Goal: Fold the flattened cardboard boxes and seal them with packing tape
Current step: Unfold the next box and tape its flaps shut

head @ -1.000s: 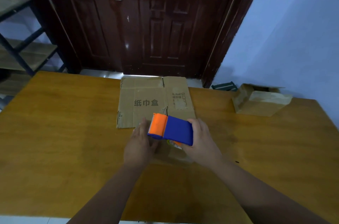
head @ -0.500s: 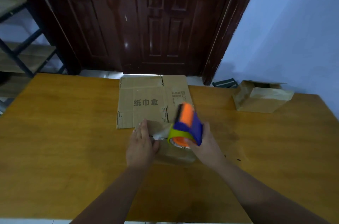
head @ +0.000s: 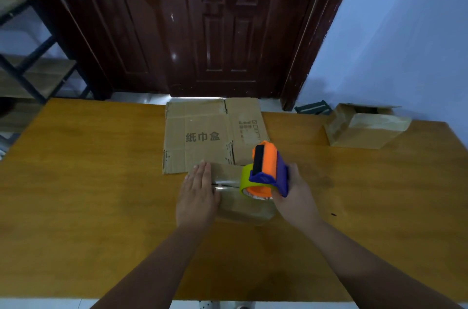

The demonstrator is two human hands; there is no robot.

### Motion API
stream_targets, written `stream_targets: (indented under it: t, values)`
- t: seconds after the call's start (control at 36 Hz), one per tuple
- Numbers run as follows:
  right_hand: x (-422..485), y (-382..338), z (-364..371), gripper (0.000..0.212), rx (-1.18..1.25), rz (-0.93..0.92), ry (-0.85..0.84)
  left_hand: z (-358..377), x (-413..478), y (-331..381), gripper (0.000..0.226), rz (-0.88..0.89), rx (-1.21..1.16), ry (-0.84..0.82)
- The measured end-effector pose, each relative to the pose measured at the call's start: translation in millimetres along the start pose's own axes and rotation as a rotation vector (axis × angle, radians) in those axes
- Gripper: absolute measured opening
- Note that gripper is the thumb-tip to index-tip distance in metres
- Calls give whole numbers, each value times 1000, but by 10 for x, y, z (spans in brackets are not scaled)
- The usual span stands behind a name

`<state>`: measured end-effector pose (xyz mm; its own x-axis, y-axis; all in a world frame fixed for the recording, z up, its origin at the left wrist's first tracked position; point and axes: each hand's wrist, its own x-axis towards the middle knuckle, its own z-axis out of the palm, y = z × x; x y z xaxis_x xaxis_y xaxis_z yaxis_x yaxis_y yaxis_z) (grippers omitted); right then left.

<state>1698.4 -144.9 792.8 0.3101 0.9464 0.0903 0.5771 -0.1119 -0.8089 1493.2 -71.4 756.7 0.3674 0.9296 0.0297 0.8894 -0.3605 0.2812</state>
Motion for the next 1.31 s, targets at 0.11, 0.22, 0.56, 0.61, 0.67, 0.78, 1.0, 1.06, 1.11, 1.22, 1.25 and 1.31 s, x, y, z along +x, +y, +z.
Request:
stream_targets:
  t: [0.11, 0.22, 0.56, 0.61, 0.67, 0.78, 1.0, 1.06, 1.11, 1.22, 1.25, 1.31]
  values:
    - [75, -36, -80, 31, -152, -11, -76, -7, -1, -15, 61, 5, 15, -22]
    - [131, -118, -129, 34, -298, -68, -89, -33, -8, 19, 60, -4, 3, -43]
    - [178, -317, -215, 42, -482, -92, -100, -6, 6, 6, 99, 0, 59, -142]
    - [159, -310, -232, 45, -499, -67, -109, -4, 11, 20, 106, -1, 56, -144]
    - [128, -291, -236, 46, -518, -56, -125, -12, 12, 24, 112, 0, 66, -152]
    - [149, -244, -320, 46, -576, -50, -152, -28, 11, 38, 117, -9, 75, -165]
    - [139, -171, -406, 40, -584, -32, -161, -42, 17, 57, 118, -5, 111, -158]
    - [133, -145, -432, 40, -604, -25, -169, -60, 17, 53, 119, 5, 108, -145]
    - [127, -128, -452, 41, -623, -24, -181, -81, 11, 58, 121, 13, 122, -145]
    - [124, -126, -458, 45, -632, -28, -187, -109, 10, 77, 119, 5, 121, -146]
    - [122, -124, -455, 45, -645, -30, -186, -111, 9, 79, 118, 2, 118, -149]
    - [116, -127, -466, 45, -697, -30, -187, -117, 9, 83, 117, 4, 124, -150]
